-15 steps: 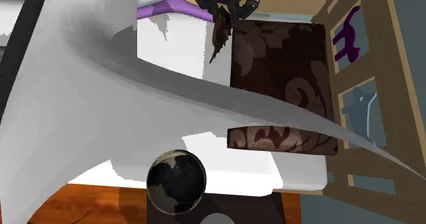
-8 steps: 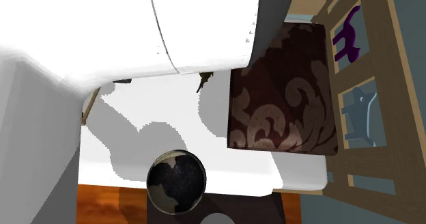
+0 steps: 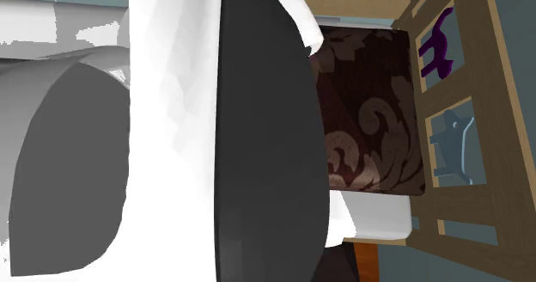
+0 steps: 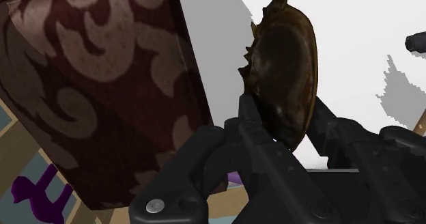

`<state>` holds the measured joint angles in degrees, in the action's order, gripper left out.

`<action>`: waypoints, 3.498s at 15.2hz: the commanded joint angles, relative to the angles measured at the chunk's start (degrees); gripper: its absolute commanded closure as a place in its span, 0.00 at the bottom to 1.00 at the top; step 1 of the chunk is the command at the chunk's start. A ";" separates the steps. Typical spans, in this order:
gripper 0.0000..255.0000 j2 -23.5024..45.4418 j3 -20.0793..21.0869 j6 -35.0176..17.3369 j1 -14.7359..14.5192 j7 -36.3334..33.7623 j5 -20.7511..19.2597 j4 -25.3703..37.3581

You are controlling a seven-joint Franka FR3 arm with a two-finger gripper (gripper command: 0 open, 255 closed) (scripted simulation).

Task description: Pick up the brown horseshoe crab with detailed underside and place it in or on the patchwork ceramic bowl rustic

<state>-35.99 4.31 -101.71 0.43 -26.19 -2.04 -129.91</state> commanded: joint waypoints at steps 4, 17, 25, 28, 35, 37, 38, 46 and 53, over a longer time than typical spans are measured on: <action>1.00 -10.02 2.40 5.59 -1.72 -2.80 1.91 -4.55; 1.00 -29.28 9.16 19.76 -6.69 -10.55 8.55 -9.69; 1.00 -32.61 10.17 15.52 -7.57 -10.83 9.68 -17.29; 1.00 -33.75 10.62 13.93 -7.94 -10.96 10.16 -20.05; 1.00 -36.18 11.85 10.17 -8.92 -11.30 11.43 -26.29; 1.00 -36.80 12.25 9.08 -9.23 -11.41 11.84 -28.03; 1.00 -37.09 12.46 8.53 -9.39 -11.47 12.05 -28.89; 1.00 -37.59 12.84 7.55 -9.69 -11.58 12.44 -30.39; 0.00 -37.59 12.84 7.55 -9.69 -11.58 12.44 -30.39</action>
<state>-73.59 17.15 -94.16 -9.26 -37.77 10.39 -160.30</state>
